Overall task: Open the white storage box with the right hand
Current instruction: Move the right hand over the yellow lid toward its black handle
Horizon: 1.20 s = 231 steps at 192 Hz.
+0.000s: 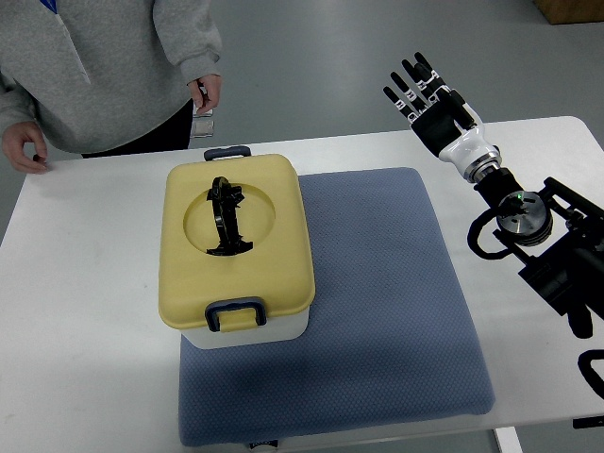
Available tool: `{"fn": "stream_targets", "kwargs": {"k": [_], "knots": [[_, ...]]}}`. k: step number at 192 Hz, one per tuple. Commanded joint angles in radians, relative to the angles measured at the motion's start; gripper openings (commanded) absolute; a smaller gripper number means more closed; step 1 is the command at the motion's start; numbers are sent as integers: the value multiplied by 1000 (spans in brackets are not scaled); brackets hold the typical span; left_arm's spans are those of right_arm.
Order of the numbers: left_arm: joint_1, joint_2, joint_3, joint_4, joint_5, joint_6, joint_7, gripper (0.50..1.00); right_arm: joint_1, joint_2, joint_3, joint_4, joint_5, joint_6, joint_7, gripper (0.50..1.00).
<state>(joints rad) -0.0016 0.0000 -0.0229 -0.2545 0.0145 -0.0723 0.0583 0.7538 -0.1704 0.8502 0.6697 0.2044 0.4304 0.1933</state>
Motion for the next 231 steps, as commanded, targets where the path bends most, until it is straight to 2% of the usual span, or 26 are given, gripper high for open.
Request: {"fn": "stream_targets", "kwargs": {"k": [1, 39, 71, 85, 108, 119, 139, 162, 197, 217, 231], "knots": [[0, 0, 0, -2, -1, 0, 0, 1000, -1, 0, 0, -1, -5, -1, 0, 926], [0, 0, -3, 0, -2, 3, 0, 1000, 2, -1, 0, 1, -39, 1, -3, 926], [0, 0, -2, 0, -1, 3, 0, 1000, 39, -37, -19, 2, -234, 19, -92, 926], [0, 0, -2, -5, -1, 3, 0, 1000, 113, -72, -60, 4, -399, 44, -127, 926], [0, 0, 0, -12, 4, -3, 0, 1000, 298, -156, -215, 19, -747, 175, -183, 926], [0, 0, 0, -12, 4, -7, 0, 1000, 401, -190, -303, 39, -919, 180, -184, 926], [0, 0, 0, -11, 4, -9, 0, 1000, 647, -227, -437, 139, -1206, 180, -181, 926], [0, 0, 0, -11, 1, -11, 0, 1000, 808, -216, -462, 263, -1310, 180, -176, 926], [0, 0, 0, -11, 2, -11, 0, 1000, 857, -179, -458, 490, -1324, 180, -169, 926], [0, 0, 0, -11, 2, -11, 0, 1000, 845, -158, -450, 603, -1324, 180, -114, 926], [0, 0, -2, -11, 2, -11, 0, 1000, 820, -139, -434, 640, -1326, 180, -100, 926]]}}
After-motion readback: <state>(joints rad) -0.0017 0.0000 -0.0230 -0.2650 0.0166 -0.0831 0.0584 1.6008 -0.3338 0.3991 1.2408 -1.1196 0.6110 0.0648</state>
